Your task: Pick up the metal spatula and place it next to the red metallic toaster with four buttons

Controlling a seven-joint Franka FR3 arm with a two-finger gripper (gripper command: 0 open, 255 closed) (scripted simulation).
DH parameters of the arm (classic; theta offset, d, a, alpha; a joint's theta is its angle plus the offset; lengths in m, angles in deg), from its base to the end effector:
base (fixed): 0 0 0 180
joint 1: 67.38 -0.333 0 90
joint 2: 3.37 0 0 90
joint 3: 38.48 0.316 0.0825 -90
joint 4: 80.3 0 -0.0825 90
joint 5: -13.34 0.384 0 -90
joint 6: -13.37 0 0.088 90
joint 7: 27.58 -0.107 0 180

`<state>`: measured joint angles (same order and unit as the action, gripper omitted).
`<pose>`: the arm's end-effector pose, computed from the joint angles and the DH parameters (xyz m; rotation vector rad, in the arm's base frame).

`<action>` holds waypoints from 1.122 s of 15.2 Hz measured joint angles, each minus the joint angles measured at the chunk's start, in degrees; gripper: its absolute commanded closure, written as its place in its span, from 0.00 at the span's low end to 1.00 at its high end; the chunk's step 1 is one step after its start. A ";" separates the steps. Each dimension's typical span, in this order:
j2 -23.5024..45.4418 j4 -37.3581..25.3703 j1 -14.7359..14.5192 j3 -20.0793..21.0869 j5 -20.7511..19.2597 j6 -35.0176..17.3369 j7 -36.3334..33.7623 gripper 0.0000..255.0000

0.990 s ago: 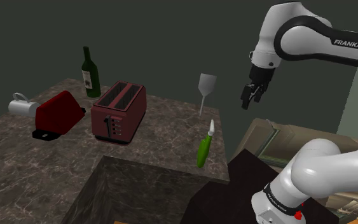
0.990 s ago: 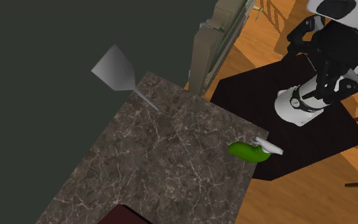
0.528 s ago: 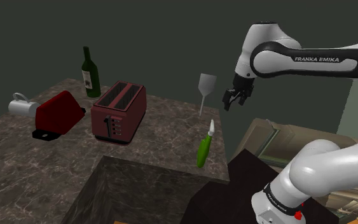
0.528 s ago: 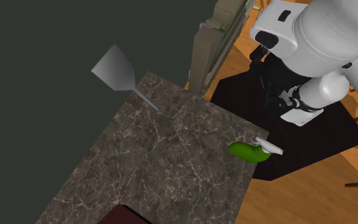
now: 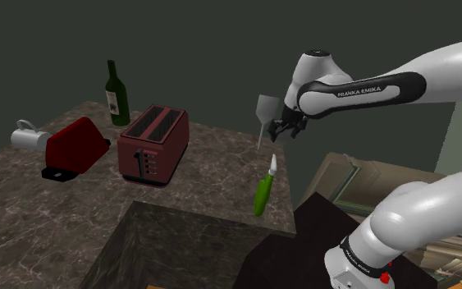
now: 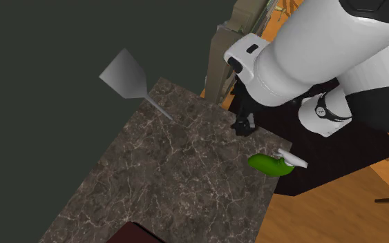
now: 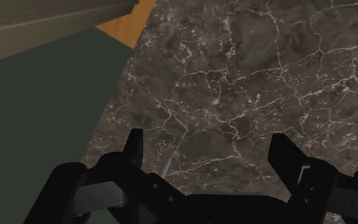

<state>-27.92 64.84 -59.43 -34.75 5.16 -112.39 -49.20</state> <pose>0.4123 -0.0352 0.4318 2.9521 -0.5635 0.1642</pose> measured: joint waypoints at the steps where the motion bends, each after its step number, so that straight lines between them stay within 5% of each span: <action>1: 2.14 -0.57 0.71 0.26 -0.79 -2.32 -1.56 0.00; 8: 15.86 -5.78 5.88 1.39 -8.66 -15.70 -13.98 0.00; 17: 32.88 -18.23 8.98 -1.05 -23.17 -25.34 -33.62 0.00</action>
<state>4.96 46.61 -50.45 -35.81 -18.02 -137.73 -82.82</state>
